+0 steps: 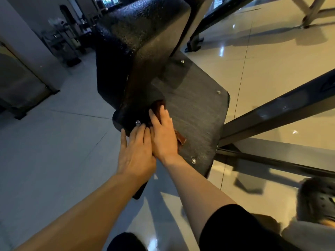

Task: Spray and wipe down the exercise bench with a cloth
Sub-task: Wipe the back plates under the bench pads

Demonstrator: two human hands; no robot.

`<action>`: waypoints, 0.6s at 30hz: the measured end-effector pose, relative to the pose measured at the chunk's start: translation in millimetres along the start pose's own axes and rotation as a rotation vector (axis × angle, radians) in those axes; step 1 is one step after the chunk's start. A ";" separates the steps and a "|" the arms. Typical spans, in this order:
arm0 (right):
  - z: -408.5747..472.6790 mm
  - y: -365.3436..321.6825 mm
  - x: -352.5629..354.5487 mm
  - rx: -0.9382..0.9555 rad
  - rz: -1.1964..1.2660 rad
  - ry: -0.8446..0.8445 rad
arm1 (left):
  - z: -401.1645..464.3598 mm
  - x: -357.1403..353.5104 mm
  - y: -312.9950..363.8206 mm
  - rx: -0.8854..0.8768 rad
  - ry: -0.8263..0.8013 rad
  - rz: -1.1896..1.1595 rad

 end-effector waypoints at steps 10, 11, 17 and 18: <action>-15.6 158.3 57.6 -0.786 0.002 0.277 | 47.0 -7.9 30.7 -0.126 -0.047 0.023; -3.6 139.7 52.0 -0.711 0.004 0.283 | 52.1 -5.1 32.8 -0.125 -0.041 0.027; 64.4 54.2 16.8 0.009 -0.016 0.034 | 81.4 -2.5 41.1 -0.099 -0.031 0.091; 66.6 69.8 22.7 -0.037 -0.037 0.064 | 86.2 -4.3 42.5 -0.097 -0.028 0.086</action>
Point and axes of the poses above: each hand's wrist, its own z-axis towards the middle knuckle, its own x-axis out of the back of the hand, y = z × x, the point moved 8 cm from there along z, towards the middle knuckle, and after that the axes turned 3 degrees about -x, right-handed, at the moved point
